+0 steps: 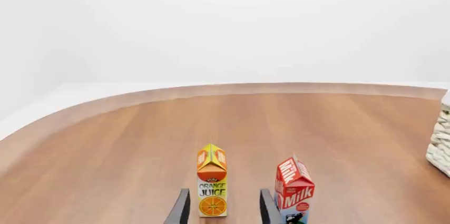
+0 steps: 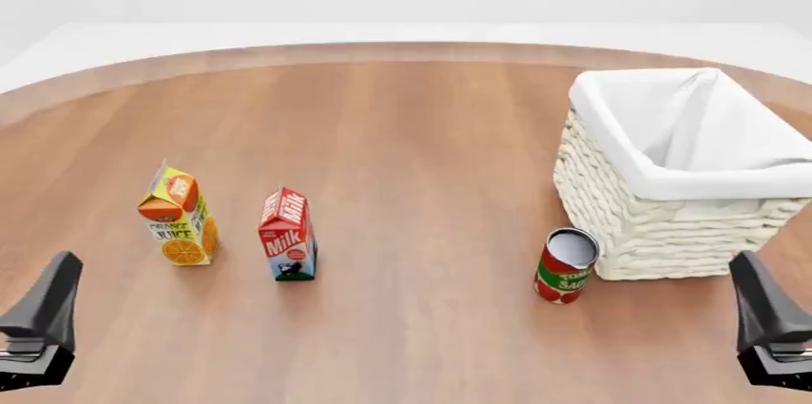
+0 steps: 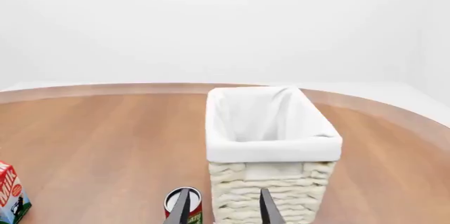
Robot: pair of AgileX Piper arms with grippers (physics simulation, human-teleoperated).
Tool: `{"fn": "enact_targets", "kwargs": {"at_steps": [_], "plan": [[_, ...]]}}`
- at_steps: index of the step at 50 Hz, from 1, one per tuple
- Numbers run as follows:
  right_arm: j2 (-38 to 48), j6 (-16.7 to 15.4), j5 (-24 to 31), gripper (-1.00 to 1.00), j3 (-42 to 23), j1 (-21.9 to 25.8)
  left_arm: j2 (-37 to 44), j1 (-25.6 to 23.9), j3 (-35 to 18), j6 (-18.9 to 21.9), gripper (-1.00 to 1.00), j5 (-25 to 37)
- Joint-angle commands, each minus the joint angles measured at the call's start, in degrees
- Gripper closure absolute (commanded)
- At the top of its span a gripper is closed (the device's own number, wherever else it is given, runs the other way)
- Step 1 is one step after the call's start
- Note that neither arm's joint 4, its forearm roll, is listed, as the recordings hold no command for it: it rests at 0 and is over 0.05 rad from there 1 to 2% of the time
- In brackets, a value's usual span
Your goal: Pick the milk and place it in the basket.
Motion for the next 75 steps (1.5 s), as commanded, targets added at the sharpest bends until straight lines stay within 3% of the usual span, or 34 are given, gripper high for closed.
{"fn": "enact_targets", "kwargs": {"at_steps": [1, 17, 31, 40, 42, 44, 49, 62, 75], "plan": [[0.3, 0.3, -0.1, -1.00, -0.3, 0.5, 0.3, 0.0, -0.1, 0.0, -1.00, -0.1], [5.2, 1.4, -3.7, -1.00, -0.2, 4.5, 0.3, 0.0, -0.1, 0.0, -1.00, -0.1], [17.5, 2.9, -15.0, -1.00, 0.1, 10.5, 0.3, 0.0, -0.1, 0.0, -1.00, -0.1], [28.9, 3.8, -25.3, -1.00, 0.1, 15.1, 0.3, 0.0, -0.1, 0.0, -1.00, -0.1], [28.9, 3.8, -25.3, -1.00, 0.1, 15.1, 0.3, 0.0, -0.1, 0.0, -1.00, -0.1], [34.1, 3.9, -29.7, -1.00, -0.1, 16.8, 0.3, 0.0, -0.1, 0.0, -1.00, -0.1], [40.1, 3.4, -33.7, -1.00, -1.0, 18.9, 0.3, 0.0, -0.1, 0.0, -1.00, -0.1], [45.5, 2.2, -33.4, -1.00, -6.2, 24.2, 0.3, 0.0, -0.1, 0.0, -1.00, -0.1], [50.8, 0.8, -28.3, -1.00, -14.8, 29.4, 0.3, 0.0, -0.1, 0.0, -1.00, -0.1]]}}
